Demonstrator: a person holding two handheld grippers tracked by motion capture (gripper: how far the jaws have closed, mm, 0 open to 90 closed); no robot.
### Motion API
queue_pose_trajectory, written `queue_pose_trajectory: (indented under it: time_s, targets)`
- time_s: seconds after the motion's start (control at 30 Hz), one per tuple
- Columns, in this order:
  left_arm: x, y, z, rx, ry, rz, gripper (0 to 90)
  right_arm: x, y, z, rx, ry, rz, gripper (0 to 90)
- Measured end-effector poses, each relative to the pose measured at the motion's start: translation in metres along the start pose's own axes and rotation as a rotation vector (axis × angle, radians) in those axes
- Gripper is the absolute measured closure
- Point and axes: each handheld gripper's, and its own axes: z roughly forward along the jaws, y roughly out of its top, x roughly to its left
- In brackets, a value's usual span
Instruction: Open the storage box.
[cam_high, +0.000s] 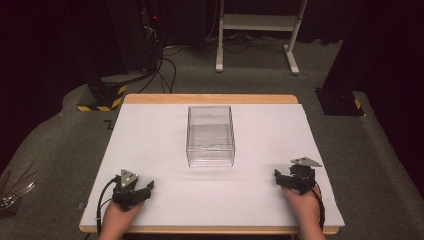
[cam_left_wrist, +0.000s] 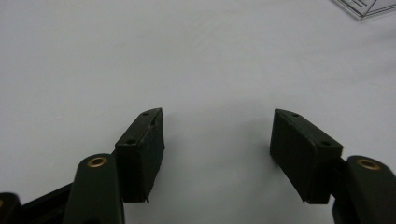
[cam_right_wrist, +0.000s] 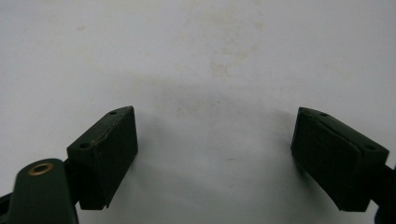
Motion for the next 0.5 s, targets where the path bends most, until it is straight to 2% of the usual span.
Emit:
queue_pose_trajectory:
  time_s: [0.13,0.23,0.3,0.5]
  targets:
    - [0.0,0.0,0.0,0.0,0.0,0.001,35.4,0.0,0.0,-0.001,-0.001,0.003,-0.001,16.5]
    - [0.0,0.0,0.0,0.0,0.001,0.001,35.3,0.0,-0.003,-0.004,-0.014,0.013,-0.021,25.0]
    - [0.0,0.0,0.0,-0.002,0.002,0.001,35.5,0.003,-0.005,-0.008,-0.021,0.017,-0.041,27.3]
    - [-0.005,0.001,-0.002,-0.002,-0.003,0.031,42.3,0.019,-0.003,-0.022,-0.097,0.066,-0.105,35.2]
